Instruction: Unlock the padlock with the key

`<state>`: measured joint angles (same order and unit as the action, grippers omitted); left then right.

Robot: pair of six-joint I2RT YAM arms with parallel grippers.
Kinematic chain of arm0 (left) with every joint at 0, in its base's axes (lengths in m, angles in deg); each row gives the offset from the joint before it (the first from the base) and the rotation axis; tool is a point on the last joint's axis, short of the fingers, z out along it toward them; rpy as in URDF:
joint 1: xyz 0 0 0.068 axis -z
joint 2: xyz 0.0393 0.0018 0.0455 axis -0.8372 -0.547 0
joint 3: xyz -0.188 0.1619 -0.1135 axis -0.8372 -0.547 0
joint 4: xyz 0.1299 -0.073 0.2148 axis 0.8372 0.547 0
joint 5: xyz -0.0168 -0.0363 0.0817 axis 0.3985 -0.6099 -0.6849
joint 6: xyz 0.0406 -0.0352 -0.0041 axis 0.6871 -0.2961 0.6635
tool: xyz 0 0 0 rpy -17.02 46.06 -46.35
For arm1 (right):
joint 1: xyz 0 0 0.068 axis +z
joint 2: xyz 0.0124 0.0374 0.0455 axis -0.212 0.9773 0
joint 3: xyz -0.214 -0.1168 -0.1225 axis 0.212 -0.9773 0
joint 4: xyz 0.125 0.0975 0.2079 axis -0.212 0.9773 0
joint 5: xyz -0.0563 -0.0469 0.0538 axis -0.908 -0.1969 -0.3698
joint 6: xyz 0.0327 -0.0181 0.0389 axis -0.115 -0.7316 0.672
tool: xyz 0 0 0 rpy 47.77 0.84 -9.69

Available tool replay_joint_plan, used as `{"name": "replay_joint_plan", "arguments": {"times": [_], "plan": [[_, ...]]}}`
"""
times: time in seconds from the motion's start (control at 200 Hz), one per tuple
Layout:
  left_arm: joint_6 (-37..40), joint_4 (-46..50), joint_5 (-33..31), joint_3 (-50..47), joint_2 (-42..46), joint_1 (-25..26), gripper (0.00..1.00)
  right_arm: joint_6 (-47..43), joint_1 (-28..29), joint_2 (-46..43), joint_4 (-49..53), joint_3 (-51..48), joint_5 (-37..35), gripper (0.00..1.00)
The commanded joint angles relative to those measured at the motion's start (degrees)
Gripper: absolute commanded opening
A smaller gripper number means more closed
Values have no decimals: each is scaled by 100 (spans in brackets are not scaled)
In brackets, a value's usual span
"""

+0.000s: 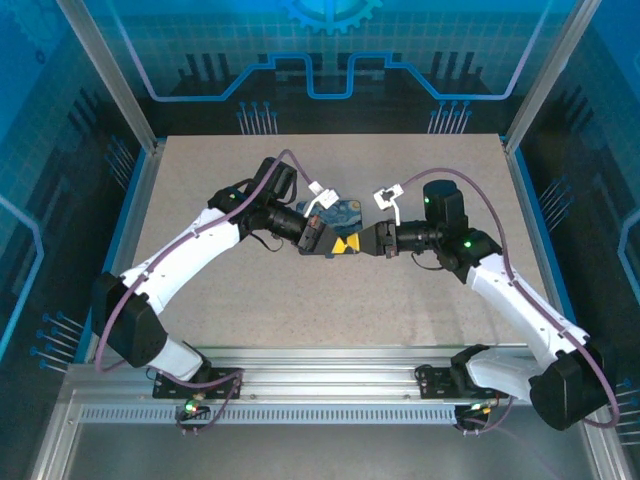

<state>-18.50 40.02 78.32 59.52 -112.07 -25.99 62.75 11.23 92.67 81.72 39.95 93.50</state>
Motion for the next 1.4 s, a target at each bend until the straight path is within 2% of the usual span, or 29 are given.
{"name": "replay_joint_plan", "arguments": {"times": [0.0, 0.185, 0.205, 0.58, 0.64, 0.77, 0.875, 0.98, 1.091, 1.171, 1.236, 1.296, 1.396], "plan": [[100, 132, 155, -63, 135, -59, 0, -119, -67, -97, 101, 113, 188, 20], [116, 142, 144, -65, 161, -54, 0, -242, -92, -122, 224, 118, 168, 6], [120, 145, 147, -67, 166, -53, 0, -262, -95, -137, 241, 120, 166, 0], [-272, -484, 129, -243, 392, -163, 0, -369, -106, -413, 297, 65, -260, 0], [-342, -557, 103, -249, 413, -185, 7, -497, -83, -471, 405, 116, -393, 0], [-510, -804, 130, -330, 477, -281, 2, -756, 2, -563, 625, 225, -656, 0], [-616, -950, 141, -355, 508, -297, 4, -834, 80, -580, 628, 236, -745, 0], [-760, -1099, 131, -387, 525, -316, 13, -865, 166, -633, 575, 195, -945, 0], [-1320, -1631, -27, -614, 614, -445, 34, -1158, 392, -757, 720, 234, -1594, 0], [-2103, -2202, -338, -929, 726, -614, 50, -1515, 652, -861, 897, 309, -2316, 0], [-2781, -2743, -479, -1205, 810, -756, 53, -1777, 884, -959, 984, 333, -3027, 0], [-3330, -3127, -649, -1429, 901, -854, 63, -1987, 1031, -1038, 971, 332, -3570, 0], [-3733, -3336, -762, -1524, 966, -888, 64, -2338, 1314, -1106, 911, 324, -4513, 0]]}}
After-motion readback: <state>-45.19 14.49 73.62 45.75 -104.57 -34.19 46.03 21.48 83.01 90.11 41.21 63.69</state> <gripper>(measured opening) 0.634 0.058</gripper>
